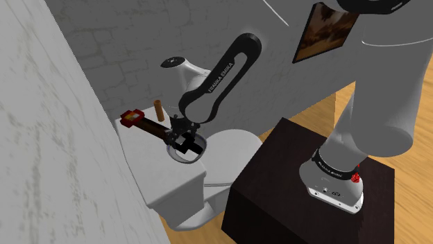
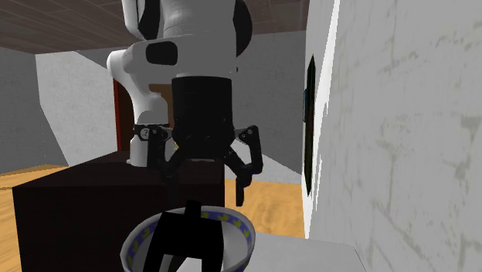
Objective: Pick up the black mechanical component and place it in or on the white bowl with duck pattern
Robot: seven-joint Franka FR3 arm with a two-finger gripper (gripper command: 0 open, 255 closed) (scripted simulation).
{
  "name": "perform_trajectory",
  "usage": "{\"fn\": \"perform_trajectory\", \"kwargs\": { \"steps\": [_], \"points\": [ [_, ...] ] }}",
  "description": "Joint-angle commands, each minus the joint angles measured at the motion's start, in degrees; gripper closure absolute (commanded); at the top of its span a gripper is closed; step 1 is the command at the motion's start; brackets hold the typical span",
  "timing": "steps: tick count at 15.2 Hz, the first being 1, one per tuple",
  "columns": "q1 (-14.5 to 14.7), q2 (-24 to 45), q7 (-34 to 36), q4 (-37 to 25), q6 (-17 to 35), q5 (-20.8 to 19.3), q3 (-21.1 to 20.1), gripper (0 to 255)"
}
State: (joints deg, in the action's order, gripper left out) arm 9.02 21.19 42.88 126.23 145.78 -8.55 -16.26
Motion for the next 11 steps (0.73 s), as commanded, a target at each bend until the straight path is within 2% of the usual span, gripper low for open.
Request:
{"fn": "perform_trajectory", "kwargs": {
  "steps": [1,3,11],
  "points": [
    [-0.5,-2.4,-0.7,-0.1,-2.3,1.2,-0.7,0],
    [-1.1,-5.2,-1.7,-0.3,-5.3,2.6,-1.5,0],
    [-1.0,-5.2,-1.7,-0.3,-5.3,2.6,-1.4,0]
  ]
}}
